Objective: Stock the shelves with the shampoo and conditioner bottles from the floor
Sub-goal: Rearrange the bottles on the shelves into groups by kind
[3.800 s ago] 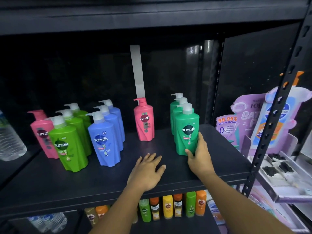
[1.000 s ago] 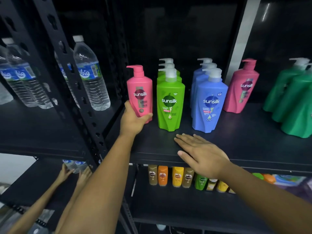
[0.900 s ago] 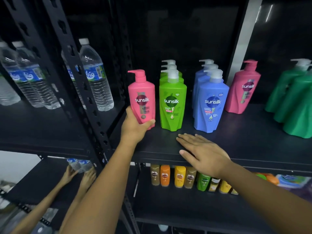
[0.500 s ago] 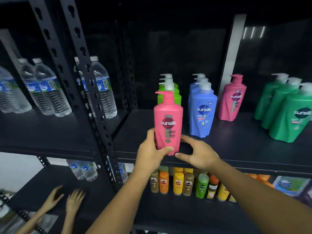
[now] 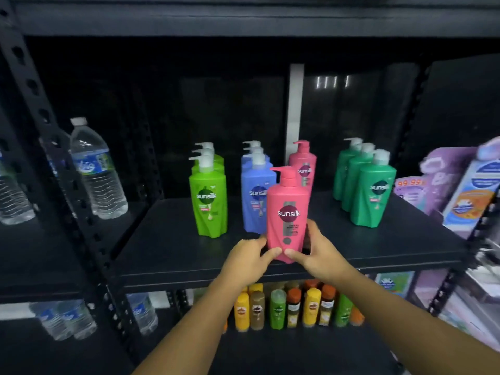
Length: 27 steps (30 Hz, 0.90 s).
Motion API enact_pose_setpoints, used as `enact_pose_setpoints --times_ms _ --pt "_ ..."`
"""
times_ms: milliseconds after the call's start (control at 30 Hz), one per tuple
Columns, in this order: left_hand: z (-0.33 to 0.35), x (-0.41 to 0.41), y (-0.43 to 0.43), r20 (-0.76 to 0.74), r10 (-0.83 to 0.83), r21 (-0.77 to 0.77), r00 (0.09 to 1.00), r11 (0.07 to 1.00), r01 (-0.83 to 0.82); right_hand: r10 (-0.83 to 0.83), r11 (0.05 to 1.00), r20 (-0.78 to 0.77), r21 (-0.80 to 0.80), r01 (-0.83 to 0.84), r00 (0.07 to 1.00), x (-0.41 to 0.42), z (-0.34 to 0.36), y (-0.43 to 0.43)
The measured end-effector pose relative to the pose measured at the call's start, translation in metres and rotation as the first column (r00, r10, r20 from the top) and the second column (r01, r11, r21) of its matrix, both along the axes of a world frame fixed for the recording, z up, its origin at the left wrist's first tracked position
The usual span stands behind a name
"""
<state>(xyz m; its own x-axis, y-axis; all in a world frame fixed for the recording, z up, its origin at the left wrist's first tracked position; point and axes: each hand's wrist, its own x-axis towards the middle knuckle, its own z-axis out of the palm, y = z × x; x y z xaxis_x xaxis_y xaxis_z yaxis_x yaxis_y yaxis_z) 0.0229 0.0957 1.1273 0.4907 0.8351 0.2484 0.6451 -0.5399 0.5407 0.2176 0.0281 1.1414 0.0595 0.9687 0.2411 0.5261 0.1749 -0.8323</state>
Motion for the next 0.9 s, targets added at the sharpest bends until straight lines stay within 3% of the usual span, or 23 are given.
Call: enact_pose_setpoints --times_ms 200,467,767,833,900 --pt "-0.002 0.076 0.019 -0.306 -0.091 -0.016 0.948 0.996 0.091 -0.150 0.987 0.060 -0.045 0.153 0.987 0.067 0.000 0.006" --pt "0.001 0.106 0.026 -0.354 -0.029 -0.057 0.935 0.998 0.009 -0.163 0.984 0.038 -0.061 0.165 0.986 0.113 0.003 0.058" --pt "-0.004 0.105 0.033 -0.271 0.025 -0.107 0.962 0.993 -0.056 -0.122 0.992 -0.033 -0.032 0.121 0.992 0.127 -0.011 0.114" --pt "-0.006 0.105 0.035 -0.194 0.051 -0.125 0.980 0.989 -0.077 -0.131 0.991 -0.042 0.005 0.131 0.991 0.127 -0.019 0.117" --pt "-0.002 0.108 0.039 -0.010 0.102 -0.153 0.995 0.983 -0.102 -0.140 0.988 -0.046 0.052 0.143 0.989 0.127 -0.023 0.119"
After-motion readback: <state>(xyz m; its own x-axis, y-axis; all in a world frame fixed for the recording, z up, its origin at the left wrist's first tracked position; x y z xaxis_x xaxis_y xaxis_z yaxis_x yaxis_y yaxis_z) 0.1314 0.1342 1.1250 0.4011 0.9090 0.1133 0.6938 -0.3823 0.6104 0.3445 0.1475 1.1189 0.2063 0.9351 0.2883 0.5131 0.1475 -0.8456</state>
